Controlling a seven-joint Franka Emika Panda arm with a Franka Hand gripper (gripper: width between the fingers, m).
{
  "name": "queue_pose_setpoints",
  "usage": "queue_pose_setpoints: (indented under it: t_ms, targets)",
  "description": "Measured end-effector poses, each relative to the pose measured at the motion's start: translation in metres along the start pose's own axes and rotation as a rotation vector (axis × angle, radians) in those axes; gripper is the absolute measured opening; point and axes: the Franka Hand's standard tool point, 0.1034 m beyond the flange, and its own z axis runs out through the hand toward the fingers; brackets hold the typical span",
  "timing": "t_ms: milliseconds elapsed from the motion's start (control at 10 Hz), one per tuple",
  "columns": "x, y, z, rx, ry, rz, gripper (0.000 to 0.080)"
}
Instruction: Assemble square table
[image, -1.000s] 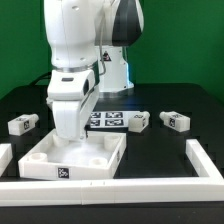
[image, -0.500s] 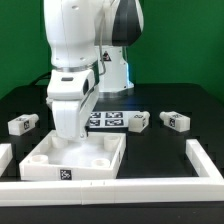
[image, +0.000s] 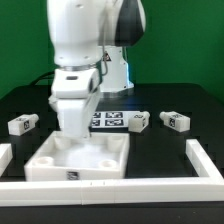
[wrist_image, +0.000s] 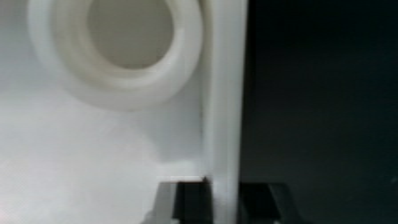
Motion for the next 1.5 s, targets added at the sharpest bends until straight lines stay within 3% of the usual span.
queue_pose_setpoints:
  t_ms: [200,300,700,900,1100,1500]
  targets:
    - [0.035,0.018,-0.003,-0.031,0.011,-0.055,0.0061]
    - [0.047,0.022,0.000,-0.015,0.017,-0.059,0.0061]
    - [0.052,0.022,0.003,-0.007,0.020,-0.052,0.0061]
    - [0.076,0.021,0.004,-0.009,0.019,-0.073,0.0061]
    - [0.089,0.020,0.005,0.005,0.018,-0.082,0.0061]
    - [0.090,0.020,0.005,0.006,0.018,-0.080,0.0061]
